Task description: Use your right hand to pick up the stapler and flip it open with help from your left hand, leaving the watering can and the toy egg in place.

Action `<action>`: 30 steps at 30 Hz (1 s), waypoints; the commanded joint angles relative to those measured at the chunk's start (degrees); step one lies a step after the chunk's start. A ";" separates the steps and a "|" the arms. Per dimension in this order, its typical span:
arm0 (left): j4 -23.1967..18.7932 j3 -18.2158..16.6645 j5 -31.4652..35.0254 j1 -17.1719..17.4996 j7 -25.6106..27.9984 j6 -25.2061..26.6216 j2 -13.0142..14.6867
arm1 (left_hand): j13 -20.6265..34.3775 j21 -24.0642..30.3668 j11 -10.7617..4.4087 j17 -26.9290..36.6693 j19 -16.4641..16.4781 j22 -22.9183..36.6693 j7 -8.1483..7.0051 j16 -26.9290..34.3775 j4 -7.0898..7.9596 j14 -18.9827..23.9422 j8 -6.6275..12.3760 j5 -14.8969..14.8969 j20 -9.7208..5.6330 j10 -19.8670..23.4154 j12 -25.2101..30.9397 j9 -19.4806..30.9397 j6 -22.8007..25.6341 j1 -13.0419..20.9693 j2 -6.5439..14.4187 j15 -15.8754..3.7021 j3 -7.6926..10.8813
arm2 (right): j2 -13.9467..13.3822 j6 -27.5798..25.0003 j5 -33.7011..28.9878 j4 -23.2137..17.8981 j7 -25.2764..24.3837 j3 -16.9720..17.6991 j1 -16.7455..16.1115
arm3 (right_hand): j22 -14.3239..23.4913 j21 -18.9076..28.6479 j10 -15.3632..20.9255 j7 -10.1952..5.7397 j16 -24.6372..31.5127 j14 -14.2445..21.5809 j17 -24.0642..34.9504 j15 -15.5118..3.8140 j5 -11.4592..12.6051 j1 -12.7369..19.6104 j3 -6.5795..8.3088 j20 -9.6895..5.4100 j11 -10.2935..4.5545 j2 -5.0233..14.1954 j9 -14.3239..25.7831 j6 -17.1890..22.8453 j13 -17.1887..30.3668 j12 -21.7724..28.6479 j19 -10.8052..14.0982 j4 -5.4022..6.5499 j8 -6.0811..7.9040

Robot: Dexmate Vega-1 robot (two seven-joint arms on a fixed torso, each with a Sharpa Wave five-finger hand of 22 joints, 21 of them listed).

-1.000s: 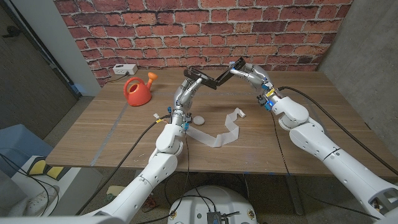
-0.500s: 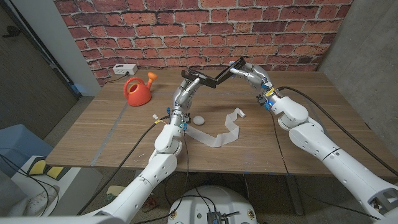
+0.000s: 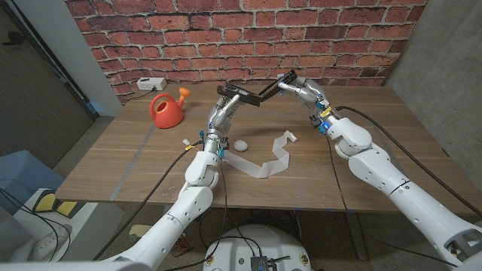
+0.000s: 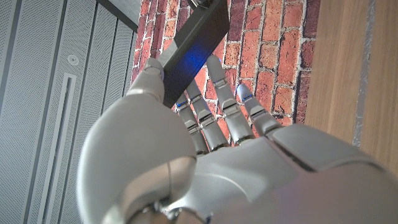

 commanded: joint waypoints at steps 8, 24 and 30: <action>0.83 -0.55 -3.31 0.39 -2.90 -0.11 -0.76 | 9.02 1.28 -1.77 -2.07 0.39 -0.41 -1.40 -3.02 1.21 4.75 12.60 0.28 -1.07 3.63 -0.60 11.75 2.13 1.90 2.75 -9.77 3.29 | 1.03 0.00 2.35 -0.26 -0.86 0.90 -1.11 | 0.23 0.98 4.79 -1.29 0.08 -0.46 0.94 -6.43 0.38 2.02 1.68 -1.93 -2.03 1.62 0.29 1.14 6.13 0.92 -0.39 -0.14 0.13; 3.17 -1.04 -7.81 -0.35 -8.53 -0.26 -2.22 | 7.59 1.63 -1.63 -4.12 0.21 -1.00 -1.43 -5.79 0.85 6.14 12.55 0.33 -1.49 4.31 -1.63 10.81 1.86 2.20 2.56 -9.90 4.05 | 1.48 -0.81 3.60 0.34 -0.83 0.97 -0.89 | 0.26 1.59 4.74 -1.26 -0.08 -0.54 1.76 -6.46 0.34 1.82 1.99 -2.02 -2.00 1.49 0.27 1.10 6.10 0.80 -0.54 0.07 0.10; 2.92 -1.41 -8.93 -0.13 -9.70 -0.50 -2.65 | 7.39 1.70 -1.62 -4.31 0.22 -1.11 -1.44 -6.12 0.78 6.34 12.56 0.35 -1.65 4.37 -1.82 10.65 1.87 2.24 2.43 -9.92 4.11 | 1.95 -1.11 4.49 0.43 -0.86 0.96 -0.97 | 0.26 1.83 4.79 -1.22 -0.19 -0.56 2.06 -6.45 0.36 1.81 2.19 -2.04 -1.92 1.54 0.26 1.14 6.03 0.76 -0.62 0.11 0.11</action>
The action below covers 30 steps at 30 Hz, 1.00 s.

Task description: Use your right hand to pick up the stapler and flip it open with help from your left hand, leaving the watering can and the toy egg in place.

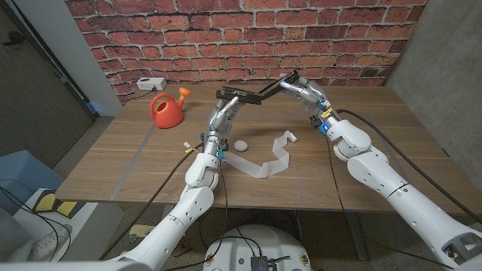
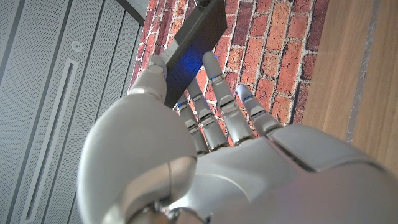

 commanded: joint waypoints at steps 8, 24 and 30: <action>1.29 -1.24 -3.60 -0.95 -4.98 -2.53 -2.37 | 7.26 0.62 -2.60 -0.23 0.32 -0.21 -1.43 -0.59 1.97 1.01 12.59 0.33 -0.56 3.66 0.00 10.40 1.98 2.32 2.14 -8.51 2.77 | 0.96 -1.87 1.34 -1.78 -2.41 -0.13 -1.08 | 0.26 0.79 3.74 -1.14 -0.32 -0.21 0.69 -6.54 0.34 1.18 2.38 -1.95 -2.58 2.07 0.25 1.16 5.99 0.67 -0.46 0.17 0.59; -0.01 -3.22 -8.72 -0.13 -10.93 0.46 -0.14 | 7.02 0.69 -2.58 -0.53 0.10 -0.44 -1.37 -1.21 1.83 1.42 12.65 0.32 -0.68 3.90 -0.27 10.01 2.20 2.54 1.96 -8.51 2.87 | 1.89 -4.41 -0.03 -6.79 -8.52 -0.69 -3.23 | 0.20 1.39 3.85 -1.05 -0.58 -0.11 1.43 -6.56 0.33 1.14 2.79 -1.97 -2.56 1.98 0.22 1.15 5.99 0.64 -0.73 0.17 0.59; 0.50 -3.46 -8.74 0.01 -11.90 0.19 -0.31 | 6.90 0.77 -2.54 -0.66 0.13 -0.53 -1.39 -1.50 1.82 1.55 12.63 0.31 -0.69 3.97 -0.43 9.84 2.18 2.59 1.89 -8.52 2.89 | 1.73 -5.14 1.29 -6.66 -7.74 -0.59 -3.13 | 0.17 1.63 3.84 -1.10 -0.74 -0.19 1.69 -6.54 0.32 1.05 2.90 -1.98 -2.61 1.90 0.21 1.09 5.99 0.60 -0.83 0.19 0.56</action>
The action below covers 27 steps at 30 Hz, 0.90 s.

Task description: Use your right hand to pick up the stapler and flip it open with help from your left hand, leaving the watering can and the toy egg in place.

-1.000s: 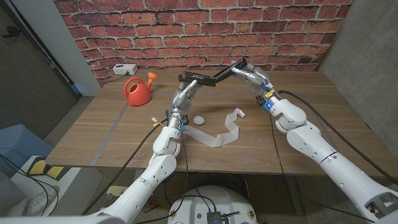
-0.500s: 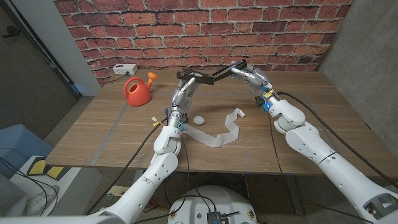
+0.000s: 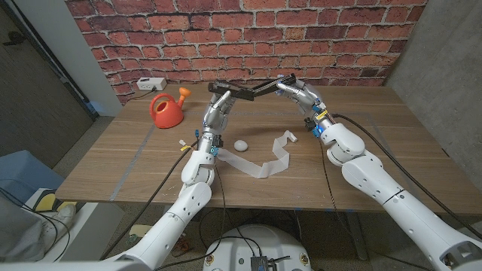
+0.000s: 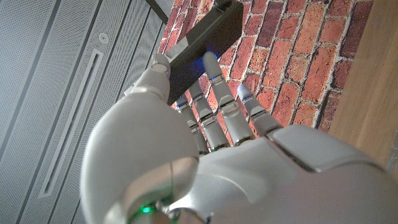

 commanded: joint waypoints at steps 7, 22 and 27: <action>0.28 -0.77 -1.80 0.45 -3.37 1.58 0.29 | 6.87 0.62 -2.92 -0.03 -0.07 -0.08 -1.61 -0.65 2.06 0.78 12.46 0.36 -0.49 3.71 0.09 9.70 1.95 1.68 0.93 -8.14 2.60 | 0.07 -1.13 2.22 -0.64 0.27 0.20 -0.58 | 0.15 0.69 3.70 -1.01 -0.32 -0.13 0.50 -6.55 0.31 1.03 2.02 -2.10 -2.61 1.90 0.21 1.07 8.57 0.59 -0.39 1.21 0.48; 0.62 -1.55 -4.15 0.72 -6.48 2.22 -0.33 | 6.72 0.74 -2.92 -0.28 -0.11 -0.24 -1.62 -1.29 2.05 0.71 12.40 0.37 -0.47 3.64 -0.21 9.42 1.86 1.78 0.84 -8.14 2.64 | 0.62 -0.59 3.73 0.78 2.04 0.12 0.11 | 0.05 1.13 3.89 -1.08 -0.56 0.01 1.05 -6.57 0.32 0.93 2.32 -2.11 -2.55 1.91 0.18 1.06 8.60 0.62 -0.71 1.23 0.49; 1.32 -1.87 -5.04 0.36 -7.42 2.62 -0.78 | 6.67 0.80 -2.89 -0.40 -0.12 -0.31 -1.63 -1.62 2.07 0.54 12.41 0.38 -0.53 3.62 -0.33 9.29 1.91 1.80 0.82 -8.14 2.65 | 1.85 -0.23 5.02 2.14 2.61 -0.14 0.30 | 0.01 1.30 3.90 -1.16 -0.54 0.15 1.31 -6.60 0.32 0.95 2.38 -2.10 -2.66 1.82 0.17 1.12 8.59 0.59 -0.78 1.15 0.51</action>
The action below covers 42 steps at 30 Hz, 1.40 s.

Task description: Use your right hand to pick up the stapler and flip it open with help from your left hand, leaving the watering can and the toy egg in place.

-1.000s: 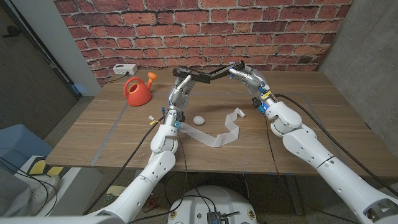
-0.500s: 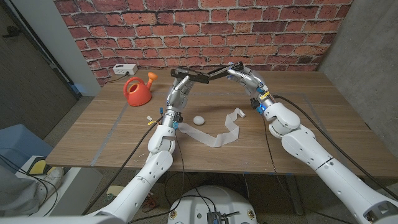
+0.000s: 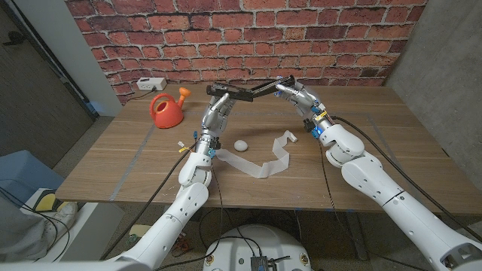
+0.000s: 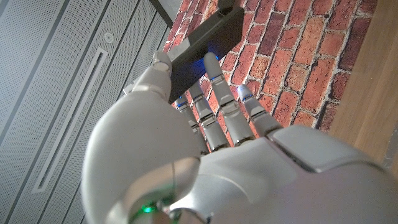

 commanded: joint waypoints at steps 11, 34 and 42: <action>3.18 -1.27 -4.10 -1.26 -5.78 1.96 -2.06 | 5.93 0.68 -2.88 -0.64 0.24 -0.39 -1.67 -1.76 2.18 -0.48 11.56 0.44 -0.30 3.11 -0.73 8.66 2.08 0.67 1.32 -8.12 2.76 | 2.24 0.53 4.56 3.09 2.38 0.15 0.32 | 0.07 1.05 4.15 -1.11 -0.19 0.44 0.78 -6.60 0.31 0.96 2.30 -2.06 -2.74 1.73 0.15 1.22 8.62 0.68 -0.34 1.27 0.35; 5.76 -1.99 -6.02 -2.71 -9.37 4.31 -4.39 | 5.74 0.95 -2.87 -1.43 0.21 -1.01 -1.65 -3.33 2.09 -0.56 11.28 0.56 -0.74 3.45 -1.23 7.65 1.87 1.26 1.26 -8.15 2.84 | 2.56 -1.29 7.72 4.67 4.51 0.13 1.20 | -0.14 1.90 4.12 -1.20 -0.75 0.48 1.58 -6.56 0.31 0.69 2.70 -2.11 -2.90 1.77 0.09 1.16 8.79 0.67 -0.57 1.30 0.30; 6.85 -2.12 -6.42 -3.49 -10.57 5.05 -5.05 | 5.78 1.02 -2.88 -1.49 0.25 -1.10 -1.63 -3.45 2.11 -0.38 11.28 0.57 -0.80 3.52 -1.26 7.50 1.93 1.35 1.31 -8.15 2.84 | 2.66 -1.54 8.02 5.07 4.64 0.14 1.26 | -0.21 2.15 4.08 -1.19 -0.92 0.47 1.82 -6.57 0.31 0.64 2.80 -2.13 -2.85 1.68 0.08 1.16 8.73 0.58 -0.67 1.24 0.30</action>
